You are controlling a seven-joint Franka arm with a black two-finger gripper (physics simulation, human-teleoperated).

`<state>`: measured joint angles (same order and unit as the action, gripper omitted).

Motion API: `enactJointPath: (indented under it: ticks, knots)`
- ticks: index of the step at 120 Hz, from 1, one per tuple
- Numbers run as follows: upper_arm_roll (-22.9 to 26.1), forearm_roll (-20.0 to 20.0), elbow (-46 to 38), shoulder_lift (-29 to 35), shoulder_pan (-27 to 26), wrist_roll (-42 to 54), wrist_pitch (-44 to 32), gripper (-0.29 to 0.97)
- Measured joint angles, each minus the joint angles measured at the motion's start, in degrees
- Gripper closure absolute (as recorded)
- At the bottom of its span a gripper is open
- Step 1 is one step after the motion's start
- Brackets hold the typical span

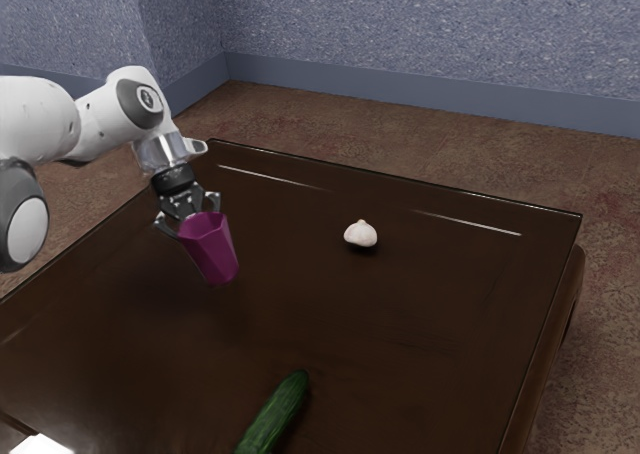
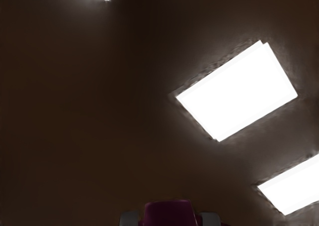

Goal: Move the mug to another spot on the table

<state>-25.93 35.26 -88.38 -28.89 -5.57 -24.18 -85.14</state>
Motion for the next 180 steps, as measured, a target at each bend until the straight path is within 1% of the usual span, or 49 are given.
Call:
enactJointPath:
  ticks: [11,18,28,39,51,97,101,126,141,151,157,161,173,175,180]
  knots:
    - [0.0,1.3,2.6,-1.5,0.0,-0.9,0.3,0.79]
    - [-0.1,1.5,4.6,-3.7,-0.5,-1.5,0.1,0.79]
    - [-0.2,0.0,6.7,-6.4,-1.1,-2.5,-0.4,0.79]
    - [-0.2,-2.6,7.5,-7.5,-1.2,-3.5,-1.1,0.79]
    - [-0.2,-4.2,7.9,-8.5,-1.2,-4.5,-2.3,0.79]
    - [0.2,-5.7,7.1,-10.3,-1.8,-7.2,-5.3,0.79]
    - [0.6,-5.7,6.9,-10.3,-1.8,-7.4,-5.6,0.76]
    - [1.7,-5.1,5.9,-10.3,-2.0,-8.2,-8.7,0.34]
    - [1.1,-5.8,6.3,-10.0,-2.0,-8.0,-10.1,0.19]
    - [0.2,-8.4,6.2,-9.1,-1.9,-7.7,-11.2,0.13]
    - [0.0,-11.0,6.2,-6.6,-2.0,-7.4,-11.8,0.1]
    - [-0.1,-13.1,6.0,-3.7,-2.4,-7.3,-12.1,0.09]
    - [-0.1,-20.2,2.8,8.6,-5.8,-7.0,-12.8,0.05]
    - [0.2,-21.6,2.2,10.6,-6.2,-6.9,-12.8,0.05]
    - [2.7,-25.7,1.2,15.3,-6.9,-5.9,-12.8,0.04]
